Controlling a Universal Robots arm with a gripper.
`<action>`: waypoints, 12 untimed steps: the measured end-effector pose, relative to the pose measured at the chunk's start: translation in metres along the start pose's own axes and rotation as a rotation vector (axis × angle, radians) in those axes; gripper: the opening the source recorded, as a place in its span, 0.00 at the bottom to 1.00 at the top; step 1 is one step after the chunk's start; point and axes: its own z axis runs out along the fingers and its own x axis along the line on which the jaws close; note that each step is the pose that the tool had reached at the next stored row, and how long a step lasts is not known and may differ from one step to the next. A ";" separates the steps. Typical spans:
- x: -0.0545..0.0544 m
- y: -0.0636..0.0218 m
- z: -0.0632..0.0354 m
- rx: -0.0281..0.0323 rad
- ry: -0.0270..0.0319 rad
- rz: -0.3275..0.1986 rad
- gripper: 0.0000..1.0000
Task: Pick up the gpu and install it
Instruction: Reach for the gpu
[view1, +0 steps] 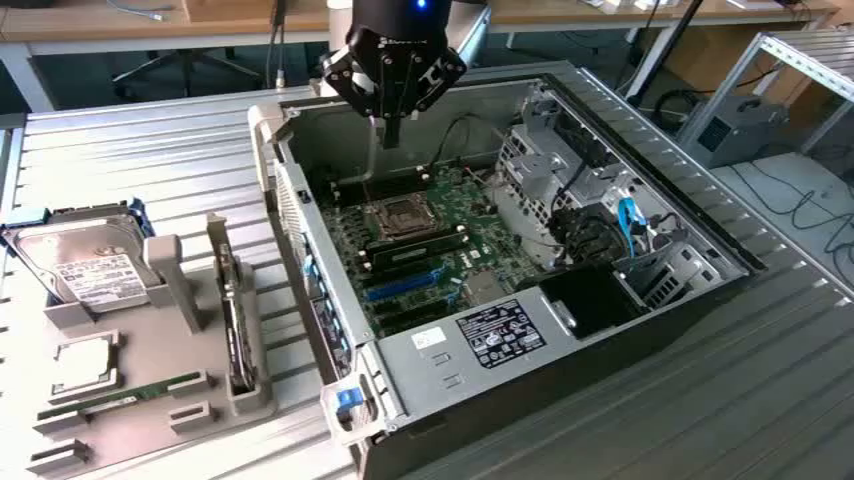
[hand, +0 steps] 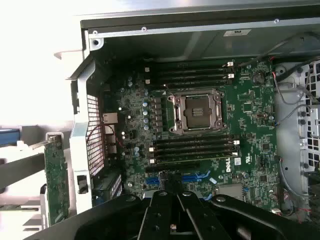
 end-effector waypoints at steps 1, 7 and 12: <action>0.000 0.0000 0.0000 0.0000 0.0000 0.000 0.11; 0.002 -0.0001 0.0000 0.0000 -0.0001 0.000 0.11; 0.004 -0.0003 -0.0001 0.0000 0.0000 0.000 0.11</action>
